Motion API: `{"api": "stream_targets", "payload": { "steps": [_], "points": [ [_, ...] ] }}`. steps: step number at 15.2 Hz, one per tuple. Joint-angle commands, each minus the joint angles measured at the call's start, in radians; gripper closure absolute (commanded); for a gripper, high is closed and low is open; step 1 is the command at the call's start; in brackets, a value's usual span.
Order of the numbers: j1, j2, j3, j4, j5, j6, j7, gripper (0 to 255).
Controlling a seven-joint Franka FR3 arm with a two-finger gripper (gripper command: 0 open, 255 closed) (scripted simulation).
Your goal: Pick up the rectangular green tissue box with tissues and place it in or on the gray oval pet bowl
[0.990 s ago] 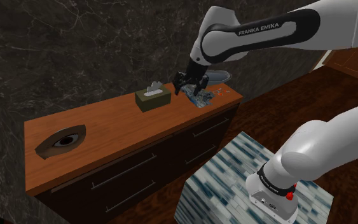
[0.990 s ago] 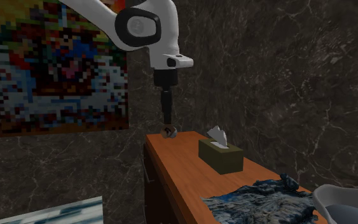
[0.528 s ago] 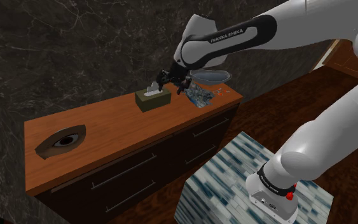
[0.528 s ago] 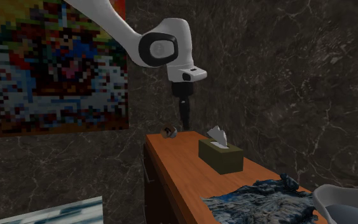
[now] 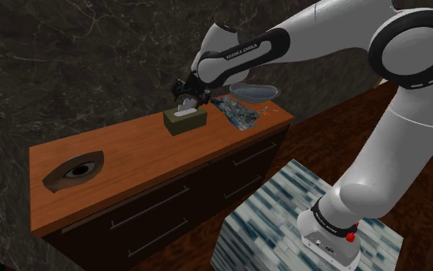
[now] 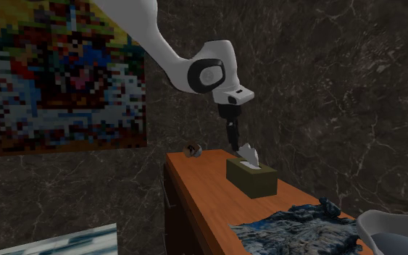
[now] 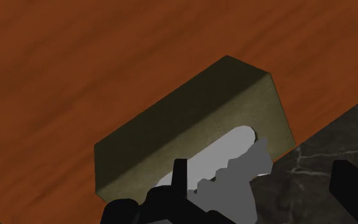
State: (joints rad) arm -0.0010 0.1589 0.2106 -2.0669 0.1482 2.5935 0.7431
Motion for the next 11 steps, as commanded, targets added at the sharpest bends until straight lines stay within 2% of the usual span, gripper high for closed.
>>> {"api": "stream_targets", "payload": {
  "steps": [1, 7, 11],
  "points": [
    [0.008, 0.046, -0.006, 0.041, -0.019, 0.022, 0.031, 0],
    [0.021, 0.121, -0.01, 0.063, -0.037, 0.074, 0.043, 0],
    [0.022, 0.128, -0.011, 0.066, -0.039, 0.079, 0.044, 0]
  ]
}}
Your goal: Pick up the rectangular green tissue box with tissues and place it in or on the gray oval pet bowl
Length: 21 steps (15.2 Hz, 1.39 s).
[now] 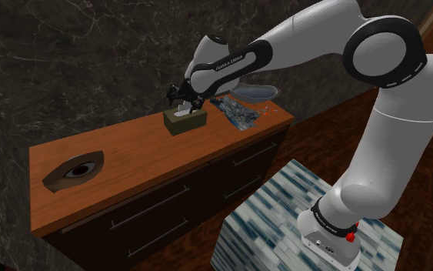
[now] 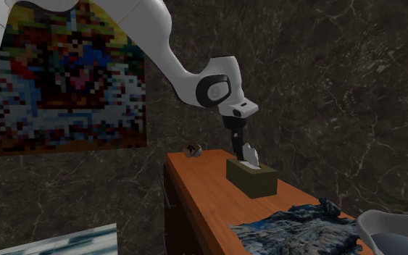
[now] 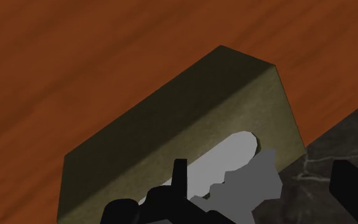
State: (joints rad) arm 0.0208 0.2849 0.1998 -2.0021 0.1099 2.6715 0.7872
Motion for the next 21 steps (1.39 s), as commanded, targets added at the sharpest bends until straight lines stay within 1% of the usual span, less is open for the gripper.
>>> {"api": "stream_targets", "payload": {
  "steps": [1, 5, 6, 15, 21],
  "points": [
    [0.0, 0.002, 0.0, 0.001, 0.0, 0.001, 0.0, 0],
    [0.0, 0.002, 0.0, 0.001, 0.0, 0.001, 0.0, 0],
    [0.0, 0.002, 0.0, 0.001, 0.0, 0.001, 0.0, 255],
    [0.0, 0.002, 0.0, 0.001, 0.0, 0.001, 0.0, 255],
    [-0.002, -0.042, 0.0, 0.028, 0.001, -0.069, 0.006, 255]
  ]
}}
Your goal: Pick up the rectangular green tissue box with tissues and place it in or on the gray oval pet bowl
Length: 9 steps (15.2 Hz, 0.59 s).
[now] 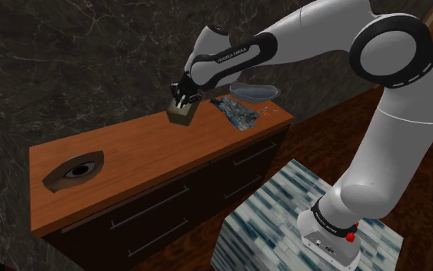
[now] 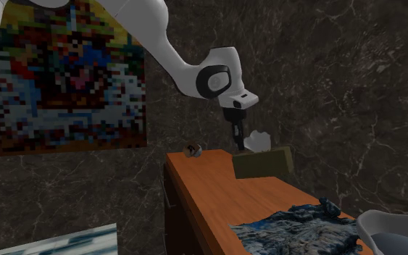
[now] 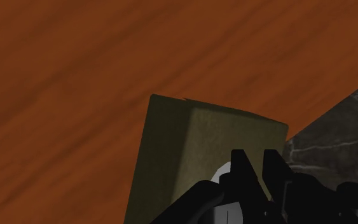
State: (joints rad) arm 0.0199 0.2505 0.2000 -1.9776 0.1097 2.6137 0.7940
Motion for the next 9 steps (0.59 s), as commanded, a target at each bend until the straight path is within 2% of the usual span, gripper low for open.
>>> {"api": "stream_targets", "payload": {
  "steps": [1, 9],
  "points": [
    [-0.002, -0.015, 0.0, 0.008, 0.002, -0.023, 0.0, 255],
    [-0.004, -0.063, 0.0, 0.058, 0.002, -0.12, 0.009, 255]
  ]
}}
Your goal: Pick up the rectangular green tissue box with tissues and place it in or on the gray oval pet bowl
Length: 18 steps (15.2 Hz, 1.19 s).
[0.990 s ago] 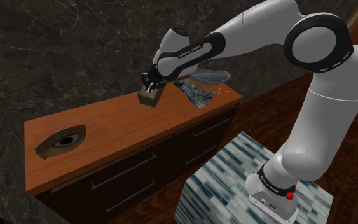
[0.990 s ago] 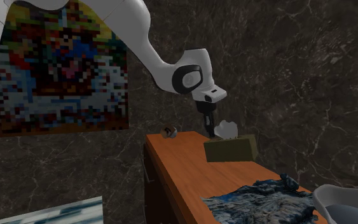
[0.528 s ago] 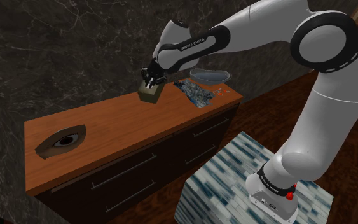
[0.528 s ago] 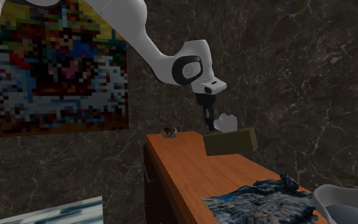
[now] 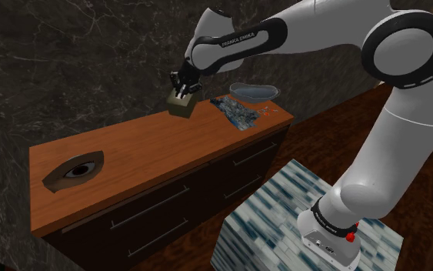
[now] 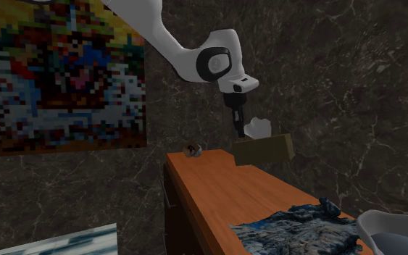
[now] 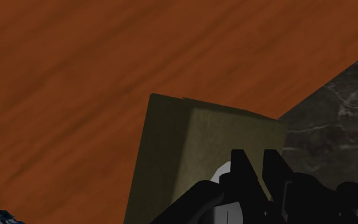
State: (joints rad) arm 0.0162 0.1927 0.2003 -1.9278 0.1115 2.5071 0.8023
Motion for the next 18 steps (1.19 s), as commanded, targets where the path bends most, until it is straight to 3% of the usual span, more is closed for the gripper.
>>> {"api": "stream_targets", "payload": {
  "steps": [1, 18],
  "points": [
    [-0.001, -0.01, 0.0, 0.015, 0.0, -0.025, 0.002, 255],
    [-0.004, -0.067, -0.002, 0.168, -0.007, -0.234, 0.023, 255]
  ]
}}
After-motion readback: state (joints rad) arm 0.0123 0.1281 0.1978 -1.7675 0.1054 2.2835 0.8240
